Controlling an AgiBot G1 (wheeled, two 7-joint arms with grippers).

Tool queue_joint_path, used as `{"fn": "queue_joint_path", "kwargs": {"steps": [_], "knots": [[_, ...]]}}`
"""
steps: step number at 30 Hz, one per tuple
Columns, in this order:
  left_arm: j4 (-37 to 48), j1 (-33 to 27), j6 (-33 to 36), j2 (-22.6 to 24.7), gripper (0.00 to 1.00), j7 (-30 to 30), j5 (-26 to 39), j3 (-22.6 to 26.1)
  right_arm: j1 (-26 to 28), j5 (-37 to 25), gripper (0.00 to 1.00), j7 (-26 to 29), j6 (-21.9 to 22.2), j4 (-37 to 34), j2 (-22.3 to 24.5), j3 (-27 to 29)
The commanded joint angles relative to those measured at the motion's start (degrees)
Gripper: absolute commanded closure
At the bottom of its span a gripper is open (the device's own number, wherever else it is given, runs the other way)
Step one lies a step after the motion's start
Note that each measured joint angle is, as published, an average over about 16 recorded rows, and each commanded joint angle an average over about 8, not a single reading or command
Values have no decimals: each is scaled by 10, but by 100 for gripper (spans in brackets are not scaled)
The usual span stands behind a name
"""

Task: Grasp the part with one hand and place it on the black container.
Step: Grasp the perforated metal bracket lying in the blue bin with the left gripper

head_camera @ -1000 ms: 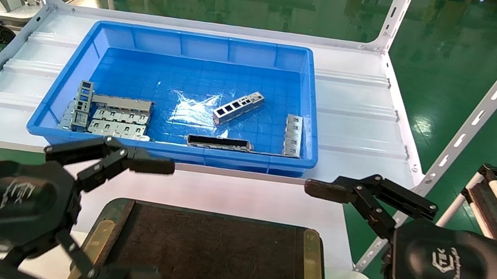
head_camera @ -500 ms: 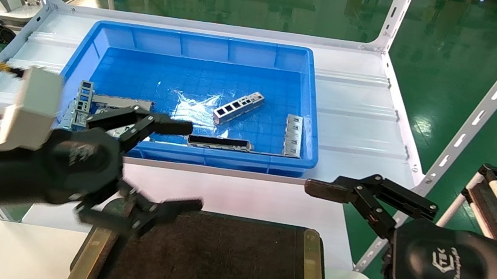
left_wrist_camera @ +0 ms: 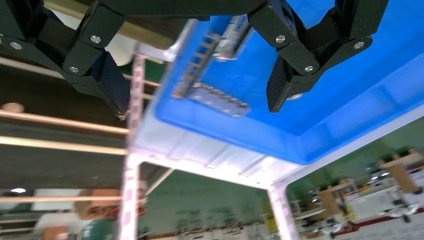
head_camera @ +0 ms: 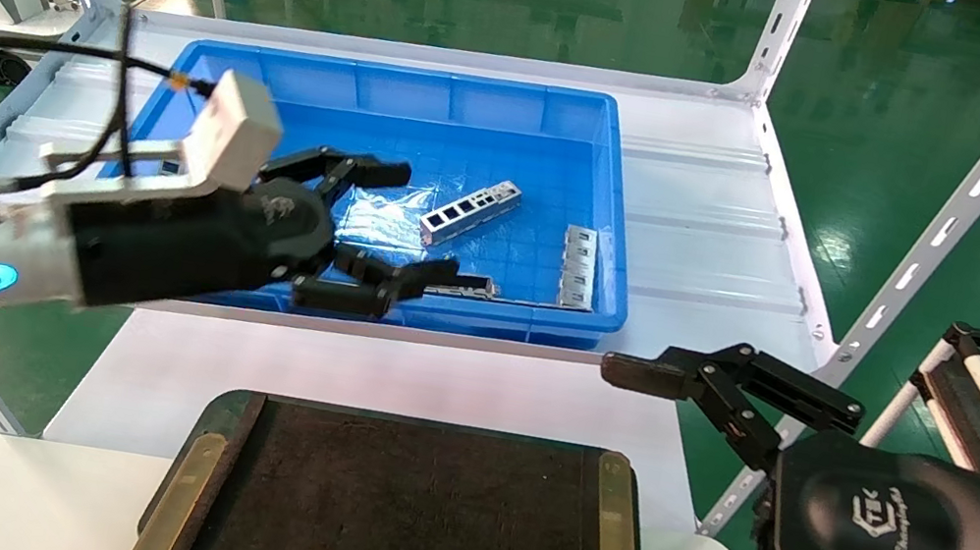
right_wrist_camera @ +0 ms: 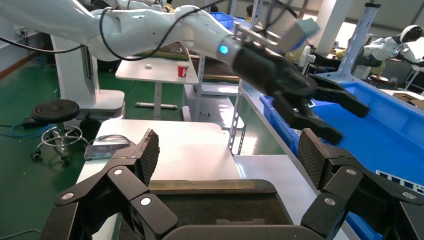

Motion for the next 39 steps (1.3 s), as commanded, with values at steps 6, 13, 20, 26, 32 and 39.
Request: {"fn": "queue_joint_path", "kwargs": {"steps": [6, 13, 20, 26, 32, 39], "knots": [[125, -63, -44, 71, 0, 46, 54, 24, 0, 0, 0, 0, 0, 0, 0, 0], [274, -132, -99, 150, 0, 104, 95, 41, 0, 0, 0, 0, 0, 0, 0, -1], [401, -181, -147, 217, 0, 163, 113, 47, 0, 1, 0, 0, 0, 0, 0, -1], [463, -202, -178, 247, 0, 197, 117, 52, 0, 1, 0, -1, 0, 0, 0, -1], [479, -203, -193, 254, 0, 205, 109, 60, 0, 1, 0, -1, 1, 0, 1, -1], [484, -196, -207, 255, 58, 195, 102, 75, 0, 1, 69, -1, 1, 0, 1, -2]]}}
